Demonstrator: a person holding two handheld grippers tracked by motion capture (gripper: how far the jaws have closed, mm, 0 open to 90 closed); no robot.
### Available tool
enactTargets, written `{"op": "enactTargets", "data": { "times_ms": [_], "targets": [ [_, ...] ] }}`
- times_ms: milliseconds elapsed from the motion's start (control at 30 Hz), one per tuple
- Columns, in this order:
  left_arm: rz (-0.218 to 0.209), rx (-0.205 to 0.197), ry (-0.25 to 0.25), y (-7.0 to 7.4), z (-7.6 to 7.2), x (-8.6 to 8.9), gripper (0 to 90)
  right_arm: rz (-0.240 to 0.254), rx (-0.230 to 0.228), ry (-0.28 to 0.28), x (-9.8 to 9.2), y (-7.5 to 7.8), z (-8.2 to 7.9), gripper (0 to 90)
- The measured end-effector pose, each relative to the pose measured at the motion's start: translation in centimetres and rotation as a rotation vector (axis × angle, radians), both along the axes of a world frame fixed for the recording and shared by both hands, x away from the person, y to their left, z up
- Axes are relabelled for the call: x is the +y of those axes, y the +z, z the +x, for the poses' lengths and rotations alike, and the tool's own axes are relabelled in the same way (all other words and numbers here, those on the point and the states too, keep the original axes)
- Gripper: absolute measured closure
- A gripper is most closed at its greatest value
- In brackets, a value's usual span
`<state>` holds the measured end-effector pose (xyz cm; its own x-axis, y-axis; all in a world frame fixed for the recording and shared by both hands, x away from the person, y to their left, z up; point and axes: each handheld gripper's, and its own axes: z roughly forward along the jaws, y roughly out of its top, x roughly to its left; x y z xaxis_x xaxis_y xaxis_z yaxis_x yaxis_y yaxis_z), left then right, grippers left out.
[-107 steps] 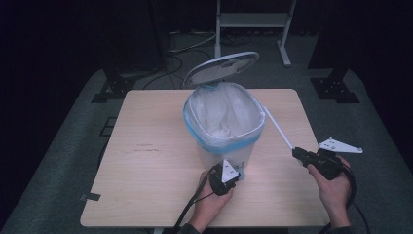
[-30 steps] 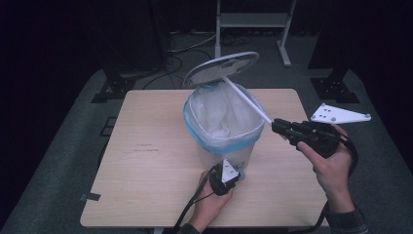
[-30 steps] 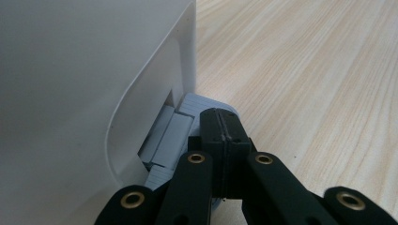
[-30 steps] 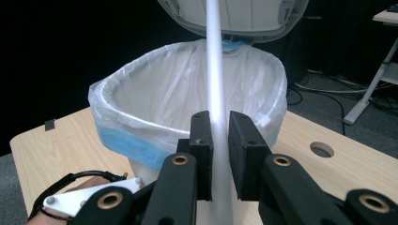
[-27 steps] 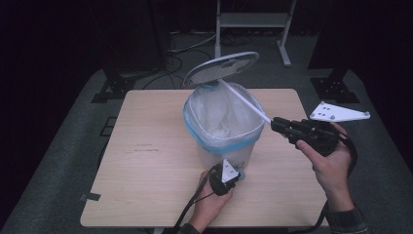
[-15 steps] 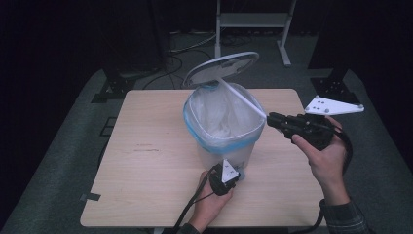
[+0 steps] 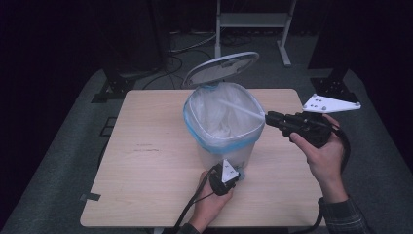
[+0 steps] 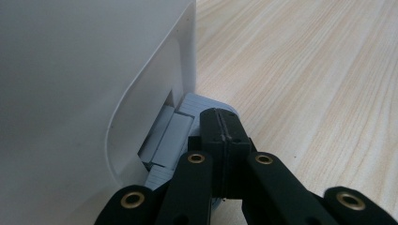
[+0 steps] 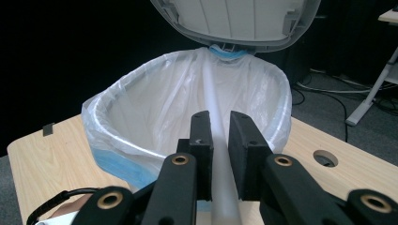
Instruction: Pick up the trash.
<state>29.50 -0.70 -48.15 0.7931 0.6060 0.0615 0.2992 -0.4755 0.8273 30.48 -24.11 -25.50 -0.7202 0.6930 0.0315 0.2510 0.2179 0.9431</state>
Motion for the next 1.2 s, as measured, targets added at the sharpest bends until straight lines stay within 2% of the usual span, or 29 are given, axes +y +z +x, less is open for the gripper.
{"op": "enactTargets", "data": {
  "times_ms": [200,333,800,1200],
  "targets": [
    [0.000,0.000,0.000,0.0,0.0,0.0,90.0,0.006,-0.002,-0.001,0.0,0.1,0.0,78.6],
    [0.001,0.000,0.000,0.0,0.0,0.0,90.0,0.017,-0.009,-0.004,0.0,0.2,-0.1,74.2],
    [0.001,0.000,0.000,0.0,0.0,0.0,90.0,0.015,-0.016,-0.010,-0.4,0.3,-0.3,73.1],
    [-0.001,0.001,0.001,0.0,0.0,0.0,90.0,0.010,-0.006,-0.048,-2.1,-0.7,-0.9,69.1]
  ]
}}
